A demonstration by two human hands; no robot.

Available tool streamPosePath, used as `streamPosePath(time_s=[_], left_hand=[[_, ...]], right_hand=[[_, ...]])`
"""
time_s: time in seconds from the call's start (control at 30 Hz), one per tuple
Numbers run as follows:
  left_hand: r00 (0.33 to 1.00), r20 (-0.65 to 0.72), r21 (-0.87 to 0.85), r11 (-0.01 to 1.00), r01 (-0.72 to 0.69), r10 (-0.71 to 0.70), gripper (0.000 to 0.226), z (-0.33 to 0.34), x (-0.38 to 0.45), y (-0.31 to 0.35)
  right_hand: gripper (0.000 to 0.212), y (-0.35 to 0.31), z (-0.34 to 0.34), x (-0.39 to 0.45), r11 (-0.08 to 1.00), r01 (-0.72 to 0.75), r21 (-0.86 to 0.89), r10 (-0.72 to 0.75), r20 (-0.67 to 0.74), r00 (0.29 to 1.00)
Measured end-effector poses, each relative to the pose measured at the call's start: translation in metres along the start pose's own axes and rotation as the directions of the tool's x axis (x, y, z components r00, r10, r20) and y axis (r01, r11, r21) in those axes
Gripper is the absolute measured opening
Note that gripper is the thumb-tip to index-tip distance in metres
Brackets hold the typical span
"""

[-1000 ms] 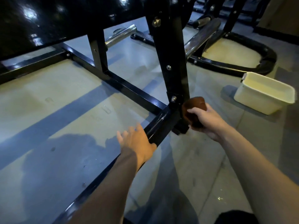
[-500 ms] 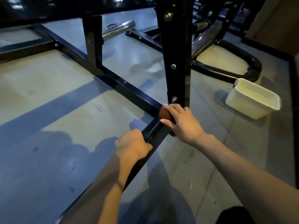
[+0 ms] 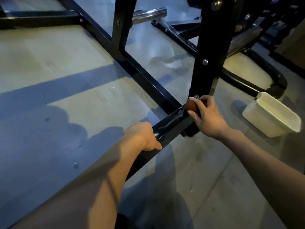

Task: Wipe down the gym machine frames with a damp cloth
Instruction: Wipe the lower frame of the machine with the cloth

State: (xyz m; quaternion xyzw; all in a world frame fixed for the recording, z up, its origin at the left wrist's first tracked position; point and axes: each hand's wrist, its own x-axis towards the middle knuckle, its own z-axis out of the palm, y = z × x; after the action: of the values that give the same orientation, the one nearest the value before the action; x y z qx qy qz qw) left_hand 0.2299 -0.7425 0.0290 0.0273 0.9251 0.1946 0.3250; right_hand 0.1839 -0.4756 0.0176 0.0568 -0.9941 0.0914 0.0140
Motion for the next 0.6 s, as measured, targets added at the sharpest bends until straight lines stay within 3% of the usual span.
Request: streamPosePath(time_s=[0.07,0.2,0.37,0.53,0.6], left_hand=[[0.999,0.042,0.015,1.0,-0.005,0.005,0.064,0.0,-0.006,0.0],[0.995,0.096,0.059,0.998,0.006,-0.012,0.067,-0.002,-0.015,-0.011],[0.996,0.089,0.032,0.999,0.026,-0.029,0.067,0.001,-0.016,-0.017],[0.997,0.05,0.028,0.998,0.061,-0.062,0.065,0.003,-0.014,-0.017],[0.995,0.067,0.021,0.997,0.077,-0.078,0.067,0.004,-0.013,-0.016]], right_hand=[[0.054,-0.016,0.005,0.003,1.0,-0.003,-0.001,0.003,0.035,0.999],[0.059,-0.018,0.007,-0.033,0.96,0.275,0.049,-0.276,0.014,0.961],[0.045,-0.011,-0.001,0.015,1.0,-0.011,0.001,0.011,-0.008,1.0],[0.047,-0.028,0.003,-0.022,0.971,0.231,0.069,-0.233,0.029,0.972],[0.047,-0.015,-0.006,-0.011,0.984,0.179,0.025,-0.18,0.087,0.98]])
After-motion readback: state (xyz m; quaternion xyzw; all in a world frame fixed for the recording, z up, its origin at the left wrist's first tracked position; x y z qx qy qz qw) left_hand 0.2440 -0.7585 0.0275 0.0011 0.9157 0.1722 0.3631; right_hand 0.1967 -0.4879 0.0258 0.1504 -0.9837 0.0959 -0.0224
